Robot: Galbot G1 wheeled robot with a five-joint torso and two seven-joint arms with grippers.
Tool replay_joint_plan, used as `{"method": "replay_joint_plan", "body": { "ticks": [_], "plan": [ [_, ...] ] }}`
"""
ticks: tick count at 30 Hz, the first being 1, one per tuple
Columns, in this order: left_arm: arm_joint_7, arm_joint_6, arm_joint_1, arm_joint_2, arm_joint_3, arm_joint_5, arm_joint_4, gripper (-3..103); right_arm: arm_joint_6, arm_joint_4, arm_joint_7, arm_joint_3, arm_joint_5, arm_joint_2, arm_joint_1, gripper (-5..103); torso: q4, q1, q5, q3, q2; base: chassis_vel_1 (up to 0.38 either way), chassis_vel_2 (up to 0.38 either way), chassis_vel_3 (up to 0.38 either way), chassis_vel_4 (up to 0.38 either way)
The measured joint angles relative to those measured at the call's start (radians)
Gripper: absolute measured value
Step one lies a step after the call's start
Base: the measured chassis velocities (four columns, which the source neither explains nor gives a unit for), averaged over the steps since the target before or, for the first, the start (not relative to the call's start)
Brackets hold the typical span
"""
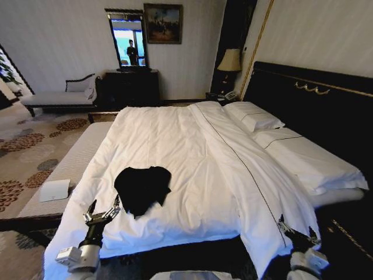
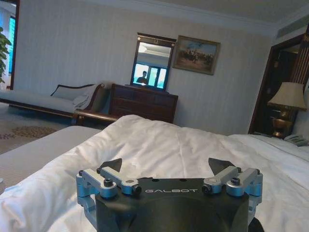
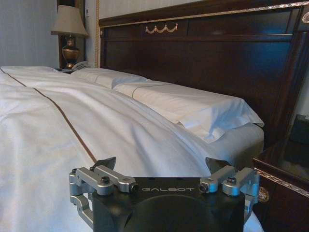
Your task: Fold the clothes on the bed.
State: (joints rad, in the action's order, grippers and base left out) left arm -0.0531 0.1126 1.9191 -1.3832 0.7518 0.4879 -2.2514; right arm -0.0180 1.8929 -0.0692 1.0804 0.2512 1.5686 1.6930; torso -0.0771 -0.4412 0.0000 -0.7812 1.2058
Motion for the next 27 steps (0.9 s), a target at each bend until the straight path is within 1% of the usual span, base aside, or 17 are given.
{"method": "replay_joint_plan", "body": {
  "ticks": [27],
  "plan": [
    [0.003, 0.005, 0.001, 0.002, 0.005, 0.008, 0.003, 100, -0.011, 0.021, 0.016, -0.036, -0.015, 0.024, 0.02, 100, 0.0001, 0.0, -0.0001, 0.0, 0.0, 0.046, 0.043, -0.043, -0.044]
  ]
}}
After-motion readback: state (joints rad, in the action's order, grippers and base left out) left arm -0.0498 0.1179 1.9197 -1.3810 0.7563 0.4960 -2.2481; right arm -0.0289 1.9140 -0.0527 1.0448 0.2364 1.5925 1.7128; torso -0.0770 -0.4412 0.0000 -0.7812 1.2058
